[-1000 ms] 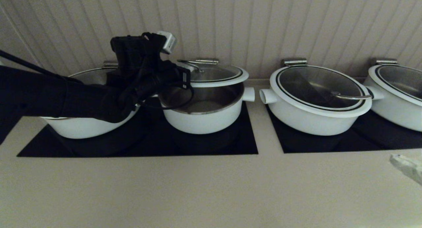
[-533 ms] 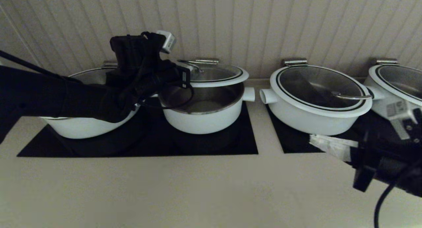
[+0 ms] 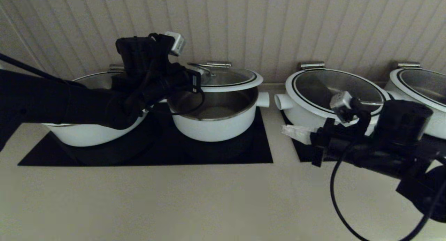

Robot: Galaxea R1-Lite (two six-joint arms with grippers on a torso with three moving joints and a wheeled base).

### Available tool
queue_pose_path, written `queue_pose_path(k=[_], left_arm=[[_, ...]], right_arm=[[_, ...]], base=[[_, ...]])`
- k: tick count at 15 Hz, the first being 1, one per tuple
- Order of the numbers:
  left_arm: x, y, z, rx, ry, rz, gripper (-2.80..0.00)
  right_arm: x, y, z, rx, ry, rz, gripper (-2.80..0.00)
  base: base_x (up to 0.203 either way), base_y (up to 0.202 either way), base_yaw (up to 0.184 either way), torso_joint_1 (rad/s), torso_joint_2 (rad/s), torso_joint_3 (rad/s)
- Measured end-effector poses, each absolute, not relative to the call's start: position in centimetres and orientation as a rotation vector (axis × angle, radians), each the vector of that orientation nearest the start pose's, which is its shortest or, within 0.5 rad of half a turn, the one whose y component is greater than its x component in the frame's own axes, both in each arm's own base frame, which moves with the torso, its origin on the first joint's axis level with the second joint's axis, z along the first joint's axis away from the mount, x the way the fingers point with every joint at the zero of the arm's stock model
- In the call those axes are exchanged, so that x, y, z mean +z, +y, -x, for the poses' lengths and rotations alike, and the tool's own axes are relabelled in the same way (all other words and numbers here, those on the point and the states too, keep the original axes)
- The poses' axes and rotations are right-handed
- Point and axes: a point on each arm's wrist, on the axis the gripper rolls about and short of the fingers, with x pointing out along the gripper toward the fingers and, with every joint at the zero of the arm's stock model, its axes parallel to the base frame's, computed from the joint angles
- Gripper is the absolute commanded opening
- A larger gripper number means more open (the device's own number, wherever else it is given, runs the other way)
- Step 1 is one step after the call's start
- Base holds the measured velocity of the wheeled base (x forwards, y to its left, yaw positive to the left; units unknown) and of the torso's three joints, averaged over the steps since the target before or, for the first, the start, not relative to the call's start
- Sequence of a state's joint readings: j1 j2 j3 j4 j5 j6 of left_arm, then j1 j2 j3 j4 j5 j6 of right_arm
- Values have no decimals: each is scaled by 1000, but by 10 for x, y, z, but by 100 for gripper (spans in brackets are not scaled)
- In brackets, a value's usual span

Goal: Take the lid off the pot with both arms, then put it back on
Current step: Hold the pot lid with the right arm

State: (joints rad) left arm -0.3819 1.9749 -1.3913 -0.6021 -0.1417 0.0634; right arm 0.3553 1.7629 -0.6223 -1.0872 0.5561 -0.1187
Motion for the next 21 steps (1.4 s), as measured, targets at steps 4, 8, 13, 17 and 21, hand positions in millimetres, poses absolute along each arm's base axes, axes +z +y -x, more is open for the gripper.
queue_pose_path(k=[4, 8, 13, 17, 21], left_arm=[[244, -155, -377, -522, -35, -59, -280], [245, -155, -377, -522, -35, -59, -280], [245, -155, -377, -524, -35, -59, -280], [242, -155, -377, -525, -28, -60, -280], [242, -154, -375, -525, -22, -60, -280]], right_arm=[[154, 138, -323, 813, -105, 137, -280], [151, 168, -353, 770, -209, 134, -280], [158, 190, -373, 786, -267, 128, -280], [167, 198, -385, 744, -311, 119, -280], [166, 201, -391, 729, -321, 116, -280]], base=[[0, 0, 0, 0, 0, 0], [0, 0, 0, 0, 0, 0], [0, 0, 0, 0, 0, 0], [0, 0, 0, 0, 0, 0], [0, 0, 0, 0, 0, 0]])
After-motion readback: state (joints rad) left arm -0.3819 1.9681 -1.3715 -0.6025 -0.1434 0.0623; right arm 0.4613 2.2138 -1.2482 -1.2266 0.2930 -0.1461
